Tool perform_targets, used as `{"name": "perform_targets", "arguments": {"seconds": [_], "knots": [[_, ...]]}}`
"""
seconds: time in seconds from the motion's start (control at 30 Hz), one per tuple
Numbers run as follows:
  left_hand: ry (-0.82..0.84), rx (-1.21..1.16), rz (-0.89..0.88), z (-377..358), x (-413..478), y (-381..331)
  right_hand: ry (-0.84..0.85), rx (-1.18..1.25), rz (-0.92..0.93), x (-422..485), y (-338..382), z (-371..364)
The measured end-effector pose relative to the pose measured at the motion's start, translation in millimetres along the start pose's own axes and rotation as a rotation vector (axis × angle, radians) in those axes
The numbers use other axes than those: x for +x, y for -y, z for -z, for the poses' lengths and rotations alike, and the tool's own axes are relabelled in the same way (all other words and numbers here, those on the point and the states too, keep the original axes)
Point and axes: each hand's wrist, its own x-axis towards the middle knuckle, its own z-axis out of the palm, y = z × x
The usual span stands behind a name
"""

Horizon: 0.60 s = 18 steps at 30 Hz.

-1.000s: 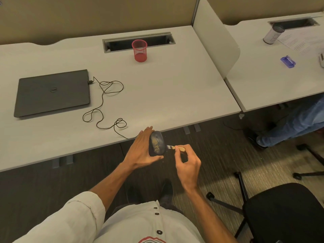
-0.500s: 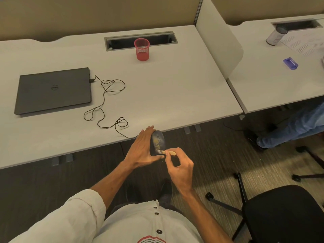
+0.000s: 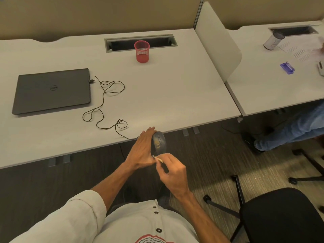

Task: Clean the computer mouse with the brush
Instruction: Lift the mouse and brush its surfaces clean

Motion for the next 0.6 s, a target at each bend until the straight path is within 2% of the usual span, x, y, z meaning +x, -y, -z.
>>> {"name": "perform_targets", "arguments": {"seconds": [0.23,0.43,0.6], "knots": [[-0.024,0.019,0.017,0.0,0.3,-0.4,-0.173,-0.087,-0.073,12.2,-8.9,16.3],[-0.052,-0.014,0.025,-0.7,0.9,-2.7,-0.074,-0.073,-0.071,1.5,-3.8,4.7],[-0.018,-0.006,0.03,2.5,-0.6,0.6,-0.067,0.114,-0.18,5.5,4.7,-0.4]]}}
